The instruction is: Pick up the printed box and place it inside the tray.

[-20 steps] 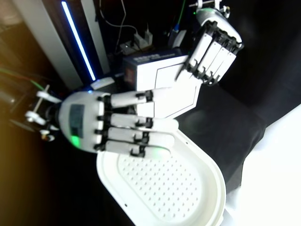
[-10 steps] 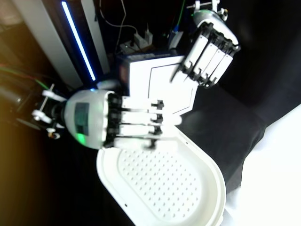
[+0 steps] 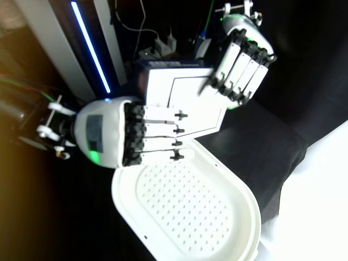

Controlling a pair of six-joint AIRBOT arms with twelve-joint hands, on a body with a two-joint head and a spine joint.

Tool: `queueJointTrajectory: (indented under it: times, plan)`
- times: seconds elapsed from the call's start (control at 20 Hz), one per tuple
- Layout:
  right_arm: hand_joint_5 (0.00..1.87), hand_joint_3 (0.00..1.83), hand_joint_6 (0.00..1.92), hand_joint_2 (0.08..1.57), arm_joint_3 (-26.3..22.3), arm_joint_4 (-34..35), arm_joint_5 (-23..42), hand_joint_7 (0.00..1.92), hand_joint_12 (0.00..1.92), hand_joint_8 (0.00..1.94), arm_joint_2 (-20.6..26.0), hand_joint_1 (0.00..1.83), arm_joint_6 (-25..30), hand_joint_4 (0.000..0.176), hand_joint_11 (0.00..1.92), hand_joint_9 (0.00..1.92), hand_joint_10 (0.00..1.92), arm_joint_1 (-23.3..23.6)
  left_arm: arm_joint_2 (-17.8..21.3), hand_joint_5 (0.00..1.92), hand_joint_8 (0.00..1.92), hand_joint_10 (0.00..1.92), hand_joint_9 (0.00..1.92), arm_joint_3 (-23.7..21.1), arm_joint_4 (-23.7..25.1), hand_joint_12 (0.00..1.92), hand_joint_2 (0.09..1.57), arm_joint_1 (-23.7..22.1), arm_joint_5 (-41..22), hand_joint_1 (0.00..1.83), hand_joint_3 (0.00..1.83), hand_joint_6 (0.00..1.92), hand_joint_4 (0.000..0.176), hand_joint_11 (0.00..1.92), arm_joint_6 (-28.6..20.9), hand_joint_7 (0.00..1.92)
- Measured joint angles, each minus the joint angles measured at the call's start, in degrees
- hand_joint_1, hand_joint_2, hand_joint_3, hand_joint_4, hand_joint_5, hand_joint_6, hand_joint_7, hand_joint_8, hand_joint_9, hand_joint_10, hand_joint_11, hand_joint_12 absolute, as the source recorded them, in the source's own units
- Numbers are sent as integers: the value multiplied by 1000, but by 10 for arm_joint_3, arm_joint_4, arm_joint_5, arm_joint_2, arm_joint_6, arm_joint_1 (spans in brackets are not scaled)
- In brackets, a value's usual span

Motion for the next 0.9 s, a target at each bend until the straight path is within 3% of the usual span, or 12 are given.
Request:
queueJointTrajectory:
  times: [0.05, 0.1, 0.15, 0.2, 0.25, 0.35, 0.4, 0.55, 0.6, 0.75, 0.85, 0.9]
  plan:
    - [1047, 1, 862, 1082, 0, 2, 0, 1193, 1700, 1098, 0, 1170, 0, 0, 1065, 1163, 1474, 0, 0, 1, 0, 0, 3, 0, -1, 355, 858, 0, -3, 369, 0, 0, 46, 2, -3, 2]
    - [1061, 0, 839, 1075, 0, 4, 4, 1175, 1761, 1185, 0, 1171, 0, 0, 1080, 1173, 1552, 0, 0, 0, 0, 0, 0, 0, 0, 156, 788, -1, -5, 454, 4, 0, 114, 0, -6, 0]
    - [1064, 0, 834, 1073, 0, 4, 8, 1130, 1740, 1162, 0, 1172, 0, 0, 1030, 1136, 1507, 0, 0, 0, 0, 0, 0, 1, 4, 30, 777, -1, -3, 453, 1, 0, 162, 0, -9, 0]
    - [1067, 0, 828, 1072, 0, 4, 12, 1134, 1741, 1163, 0, 1172, 0, 0, 1036, 1143, 1502, 0, 0, 0, 0, 0, 0, 1, 11, 5, 776, -1, 0, 460, 1, 0, 173, 0, -12, 0]
    - [1063, 0, 835, 1074, 0, 3, 13, 1132, 1714, 1137, 0, 1172, 0, 0, 1015, 1134, 1459, 0, 0, 0, 0, 0, 0, 1, 12, 0, 780, -1, 1, 466, 2, 0, 175, 0, -13, 0]
    - [1049, 1, 855, 1079, 1, -8, 12, 1143, 1758, 1131, 9, 1169, 4, 0, 1055, 1157, 1502, 0, 3, 0, 0, 0, 0, 1, 17, 0, 779, -1, 0, 475, 1, 0, 107, 0, -15, 0]
    - [1048, 0, 858, 1080, 2, -13, 12, 1176, 1727, 1063, 16, 1169, 4, 0, 1055, 1179, 1443, 0, 7, 0, 0, 0, 0, 1, 18, 0, 776, -1, 0, 475, 0, 0, 98, 0, -17, 0]
    - [1088, 0, 791, 1064, 11, -19, 9, 1190, 1744, 1148, 40, 1176, 4, 0, 1014, 1183, 1427, 17, 34, 0, 0, 0, 0, -7, 14, 1, 843, -1, -6, 435, 10, 0, 114, 3, -21, 0]
    - [1094, 0, 780, 1062, 12, -21, 10, 1203, 1761, 1119, 46, 1176, 4, 0, 1015, 1199, 1422, 21, 41, 0, 0, 0, 0, -10, 11, 26, 868, -1, -10, 356, 12, 0, 102, 53, -21, 0]
    - [1127, 0, 727, 1049, 12, -33, 18, 1286, 1817, 1107, 61, 1181, 4, 0, 1200, 1338, 1519, 30, 67, 0, 0, 0, 0, -24, -15, 4, 822, 21, -56, 433, 0, 0, 118, 5, -23, 0]
    - [1139, 0, 707, 1042, 12, -35, 14, 1302, 1707, 868, 66, 1184, -17, 0, 1198, 1368, 1350, 30, 78, 0, 0, 0, 0, -32, -32, 0, 861, 45, -81, 418, 13, 0, 105, 0, -23, 0]
    - [1114, 1, 748, 1051, 12, -35, 13, 1316, 1690, 755, 69, 1182, -26, 0, 1195, 1370, 1286, 31, 80, 0, 0, 0, 0, -36, -39, 0, 888, 53, -93, 378, 22, 0, 110, 0, -23, 0]
